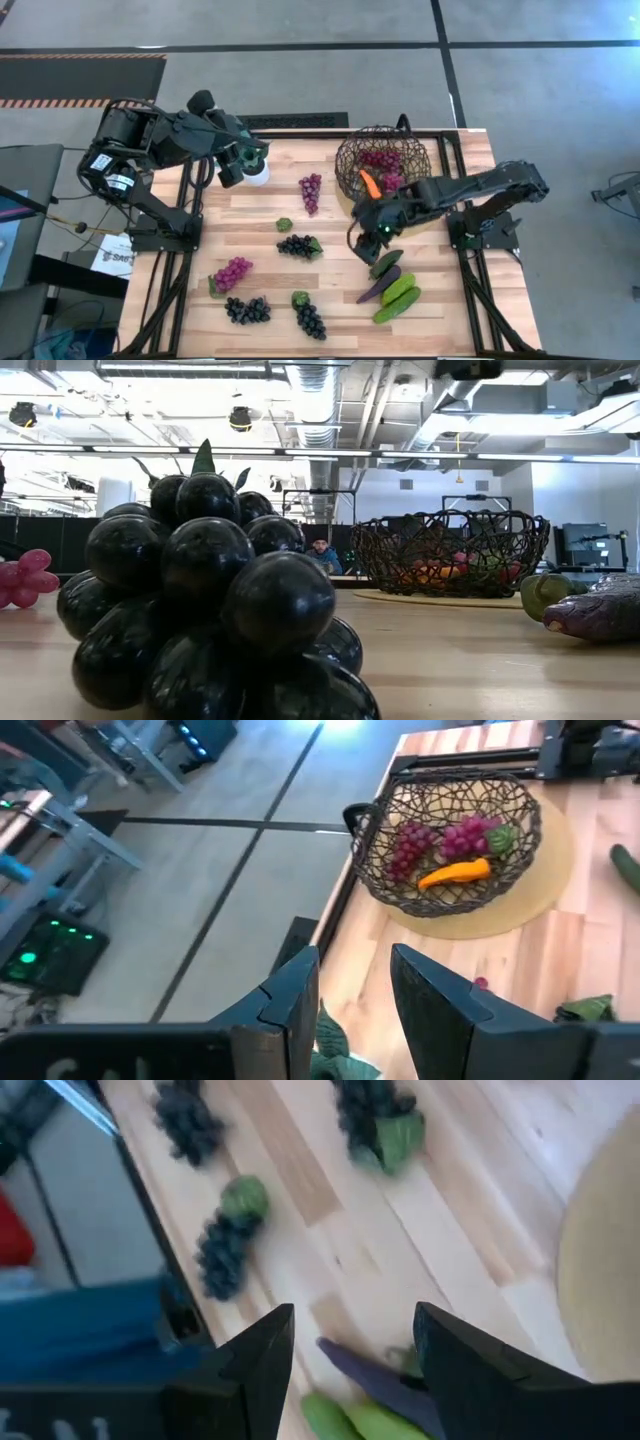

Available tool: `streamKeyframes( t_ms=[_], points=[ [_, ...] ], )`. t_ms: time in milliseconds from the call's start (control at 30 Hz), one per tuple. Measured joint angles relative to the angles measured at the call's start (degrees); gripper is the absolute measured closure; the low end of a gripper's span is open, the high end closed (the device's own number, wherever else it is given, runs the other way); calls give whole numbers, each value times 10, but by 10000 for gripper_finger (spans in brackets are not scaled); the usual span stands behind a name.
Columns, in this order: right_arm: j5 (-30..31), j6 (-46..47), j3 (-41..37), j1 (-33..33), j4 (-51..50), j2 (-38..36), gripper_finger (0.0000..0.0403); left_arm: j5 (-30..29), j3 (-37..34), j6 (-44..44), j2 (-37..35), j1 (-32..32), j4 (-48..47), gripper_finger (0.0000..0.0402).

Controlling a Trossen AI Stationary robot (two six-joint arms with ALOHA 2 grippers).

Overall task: Build produce basket
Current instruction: Put the violet eggplant into the black wire basket

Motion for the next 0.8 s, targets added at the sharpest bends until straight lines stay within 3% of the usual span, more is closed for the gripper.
streamKeyframes(
  t_ms=[333,800],
  points=[
    [-1,-67,0,74,-14,60,179,54,0,-46,1,0,0,284],
    [20,-151,1,137,6,154,179,74,0,-70,32,0,0,284]
  ],
)
